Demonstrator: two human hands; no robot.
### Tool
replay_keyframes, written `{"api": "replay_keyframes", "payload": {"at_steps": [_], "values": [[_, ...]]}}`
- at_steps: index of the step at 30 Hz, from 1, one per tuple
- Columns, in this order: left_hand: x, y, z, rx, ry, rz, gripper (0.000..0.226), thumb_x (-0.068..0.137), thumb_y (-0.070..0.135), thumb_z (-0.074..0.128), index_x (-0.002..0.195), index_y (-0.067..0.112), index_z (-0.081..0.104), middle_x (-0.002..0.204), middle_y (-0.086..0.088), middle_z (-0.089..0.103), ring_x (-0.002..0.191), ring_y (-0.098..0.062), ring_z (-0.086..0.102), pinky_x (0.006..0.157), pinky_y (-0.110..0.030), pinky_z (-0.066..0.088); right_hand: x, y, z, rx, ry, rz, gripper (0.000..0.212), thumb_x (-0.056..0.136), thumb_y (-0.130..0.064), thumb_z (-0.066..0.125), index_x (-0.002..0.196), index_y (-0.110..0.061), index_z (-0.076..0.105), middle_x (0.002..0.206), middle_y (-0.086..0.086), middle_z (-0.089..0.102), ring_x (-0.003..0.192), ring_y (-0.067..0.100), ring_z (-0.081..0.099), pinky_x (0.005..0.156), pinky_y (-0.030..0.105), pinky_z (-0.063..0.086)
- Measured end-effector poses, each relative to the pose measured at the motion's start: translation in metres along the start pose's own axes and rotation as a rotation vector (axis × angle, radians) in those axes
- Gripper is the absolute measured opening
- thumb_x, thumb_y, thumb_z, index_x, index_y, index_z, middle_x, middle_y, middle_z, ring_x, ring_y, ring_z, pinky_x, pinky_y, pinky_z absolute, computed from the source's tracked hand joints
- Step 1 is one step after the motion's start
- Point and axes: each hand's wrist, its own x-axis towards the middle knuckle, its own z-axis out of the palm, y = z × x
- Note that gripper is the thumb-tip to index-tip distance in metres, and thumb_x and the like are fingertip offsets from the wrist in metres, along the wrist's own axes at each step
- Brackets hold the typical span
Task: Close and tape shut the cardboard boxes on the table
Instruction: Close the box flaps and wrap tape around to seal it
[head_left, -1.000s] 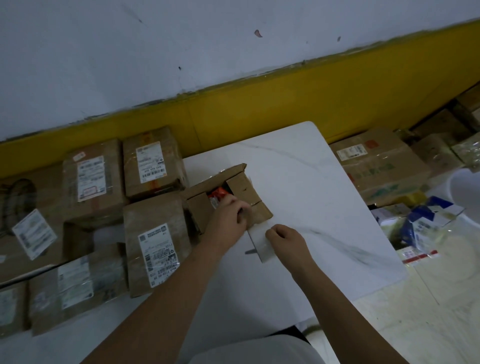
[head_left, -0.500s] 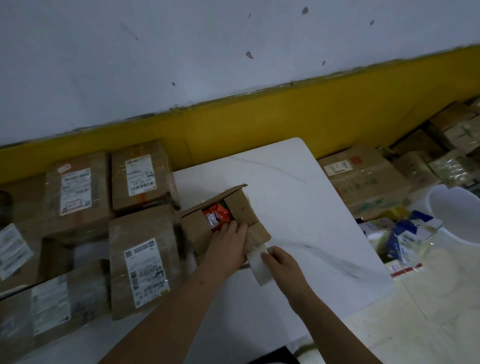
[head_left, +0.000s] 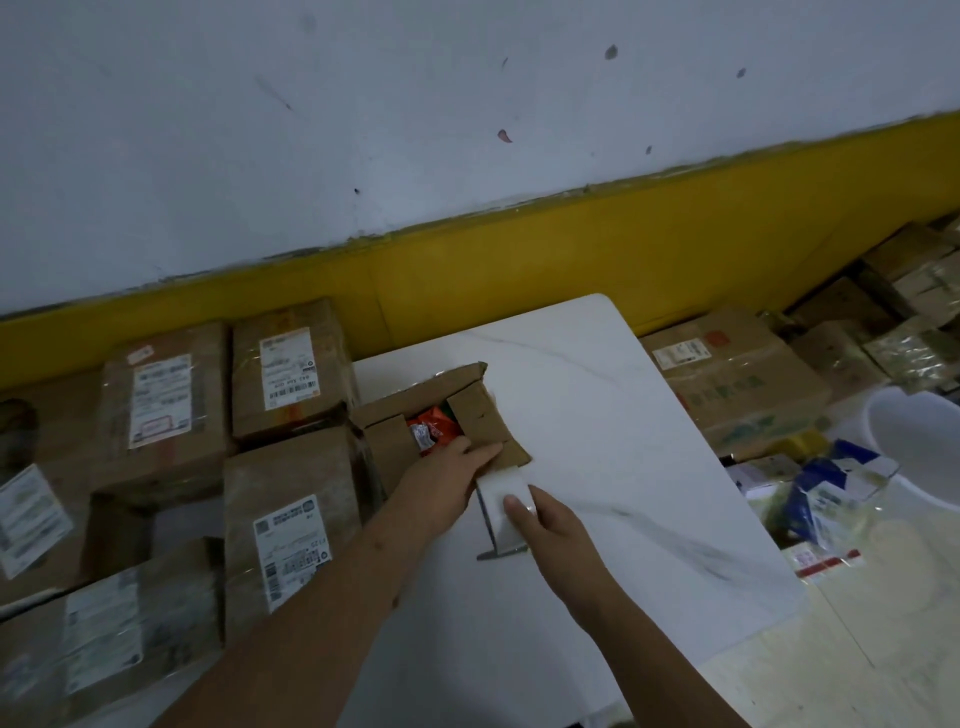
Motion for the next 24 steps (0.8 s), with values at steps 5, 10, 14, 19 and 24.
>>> {"api": "replay_keyframes", "payload": {"at_steps": [5,10,14,19,24], "values": [[0.000,0.002,0.006,0.230,0.106,0.049,0.053,0.102,0.022,0.045,0.151,0.033,0.030,0.139,-0.004,0.046,0.113,-0.022,0.056,0.092,-0.034,0.052,0.003,-0.010,-0.001,0.120,0.031,0.032,0.025,0.103,-0.028,0.046,0.114,-0.015,0.065,0.105,0.008,0.068,0.088,0.014,0.064,0.057,0.012,0.051],[0.008,0.000,-0.003,0.332,0.178,0.086,0.030,0.101,0.027,0.047,0.129,0.025,0.056,0.116,-0.004,0.062,0.096,-0.023,0.064,0.081,-0.035,0.054,0.017,-0.022,-0.007,-0.060,0.045,0.025,0.028,0.103,-0.040,0.044,0.110,-0.025,0.067,0.104,0.000,0.070,0.099,0.018,0.066,0.087,0.032,0.054],[0.008,-0.003,-0.014,0.356,0.175,0.114,0.019,0.100,0.027,0.048,0.109,0.024,0.065,0.102,0.002,0.068,0.091,-0.020,0.067,0.079,-0.030,0.047,0.027,-0.035,-0.013,-0.214,0.036,-0.057,0.026,0.103,-0.033,0.045,0.100,-0.019,0.067,0.091,-0.003,0.069,0.083,0.007,0.062,0.070,0.015,0.046],[0.019,-0.007,-0.023,0.261,0.086,0.061,0.019,0.100,0.031,0.049,0.105,0.023,0.065,0.103,0.001,0.067,0.096,-0.018,0.065,0.086,-0.029,0.050,0.025,-0.022,-0.004,-0.351,0.164,-0.150,0.035,0.101,-0.029,0.050,0.073,-0.009,0.045,0.065,0.001,0.044,0.057,0.005,0.041,0.054,0.011,0.037],[0.024,-0.007,-0.039,-0.064,-0.128,-0.013,0.021,0.098,0.027,0.048,0.089,0.019,0.065,0.094,-0.001,0.066,0.088,-0.018,0.061,0.083,-0.032,0.053,0.029,-0.010,0.004,-0.396,0.230,-0.145,0.036,0.101,-0.033,0.049,0.070,-0.016,0.040,0.063,-0.003,0.041,0.057,0.004,0.039,0.056,0.014,0.035]]}}
